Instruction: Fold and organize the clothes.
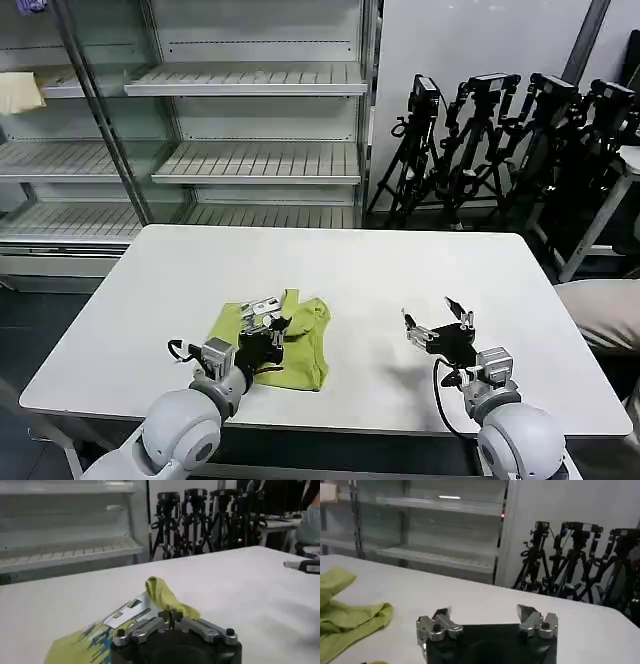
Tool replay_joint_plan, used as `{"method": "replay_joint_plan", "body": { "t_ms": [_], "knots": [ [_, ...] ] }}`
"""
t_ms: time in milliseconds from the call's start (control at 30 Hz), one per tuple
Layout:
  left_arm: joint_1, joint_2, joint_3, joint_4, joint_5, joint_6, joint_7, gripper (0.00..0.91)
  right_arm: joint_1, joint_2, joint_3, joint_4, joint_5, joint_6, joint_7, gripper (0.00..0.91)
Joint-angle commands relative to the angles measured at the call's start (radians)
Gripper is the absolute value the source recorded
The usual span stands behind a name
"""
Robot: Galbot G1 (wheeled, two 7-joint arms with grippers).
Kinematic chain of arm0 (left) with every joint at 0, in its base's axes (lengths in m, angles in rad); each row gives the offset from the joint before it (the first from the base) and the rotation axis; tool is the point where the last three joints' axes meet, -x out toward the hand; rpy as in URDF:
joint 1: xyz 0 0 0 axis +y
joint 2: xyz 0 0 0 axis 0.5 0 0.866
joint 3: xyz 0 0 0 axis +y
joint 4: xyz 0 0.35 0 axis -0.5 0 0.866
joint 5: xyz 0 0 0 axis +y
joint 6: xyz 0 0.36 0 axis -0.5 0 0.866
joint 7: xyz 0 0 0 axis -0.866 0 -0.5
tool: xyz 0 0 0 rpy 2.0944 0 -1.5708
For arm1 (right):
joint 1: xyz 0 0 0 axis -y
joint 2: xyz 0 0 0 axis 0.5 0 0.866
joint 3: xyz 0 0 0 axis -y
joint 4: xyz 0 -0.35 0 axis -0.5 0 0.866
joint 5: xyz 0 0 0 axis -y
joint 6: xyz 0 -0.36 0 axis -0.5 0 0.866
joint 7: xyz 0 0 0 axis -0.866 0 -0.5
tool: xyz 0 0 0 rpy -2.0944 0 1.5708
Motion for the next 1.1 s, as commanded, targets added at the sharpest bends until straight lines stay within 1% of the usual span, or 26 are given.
{"method": "replay_joint_plan", "body": {
  "t_ms": [33,200,400,433,467,500,667,733,800,867,933,1000,1100],
  "knots": [
    [-0.032,-0.009,0.024,0.012,-0.061,-0.001,-0.015,0.01,0.003,0.002,0.003,0.006,0.001,0.0,0.0,0.907],
    [-0.047,-0.019,0.031,0.011,-0.114,0.0,-0.057,0.01,0.003,0.001,0.005,0.003,0.0,-0.001,0.0,0.907],
    [-0.056,-0.027,0.031,0.028,-0.129,-0.001,-0.068,0.01,0.001,0.001,0.009,0.003,0.0,0.0,0.0,0.907],
    [-0.057,-0.027,0.032,0.029,-0.132,0.0,-0.071,0.212,0.001,0.001,0.009,0.004,0.0,0.0,-0.001,0.907],
    [-0.056,-0.027,0.032,0.028,-0.131,-0.001,-0.071,0.615,0.001,0.001,0.01,0.003,0.0,0.0,-0.001,0.907],
    [-0.055,-0.029,0.033,0.023,-0.132,-0.001,-0.069,0.907,0.001,0.001,0.01,0.003,0.0,0.0,-0.001,0.907],
    [-0.058,-0.056,0.027,0.007,-0.146,-0.004,-0.059,0.907,0.001,0.004,0.011,0.003,-0.001,0.001,-0.002,0.907],
    [-0.062,-0.06,-0.007,-0.016,-0.146,-0.005,-0.031,0.907,0.001,0.004,0.014,0.004,-0.002,0.001,0.0,0.907],
    [-0.093,-0.039,-0.063,-0.045,-0.172,-0.018,-0.002,0.907,-0.002,-0.001,0.018,0.006,-0.002,0.002,-0.002,0.907],
    [-0.122,0.011,-0.141,-0.062,-0.209,-0.05,0.022,0.907,-0.004,-0.001,0.021,0.006,-0.002,0.004,-0.004,0.907],
    [-0.112,0.038,-0.199,-0.062,-0.2,-0.063,0.034,0.907,-0.008,0.005,0.023,0.009,-0.001,0.007,-0.008,0.907],
    [-0.05,0.08,-0.261,-0.053,-0.141,-0.071,0.047,0.907,-0.009,0.015,0.02,0.008,-0.002,0.013,-0.012,0.907],
    [0.072,0.093,-0.333,0.001,-0.014,-0.063,0.076,0.907,-0.009,0.021,0.01,0.006,-0.007,0.02,-0.015,0.907]
  ]
}}
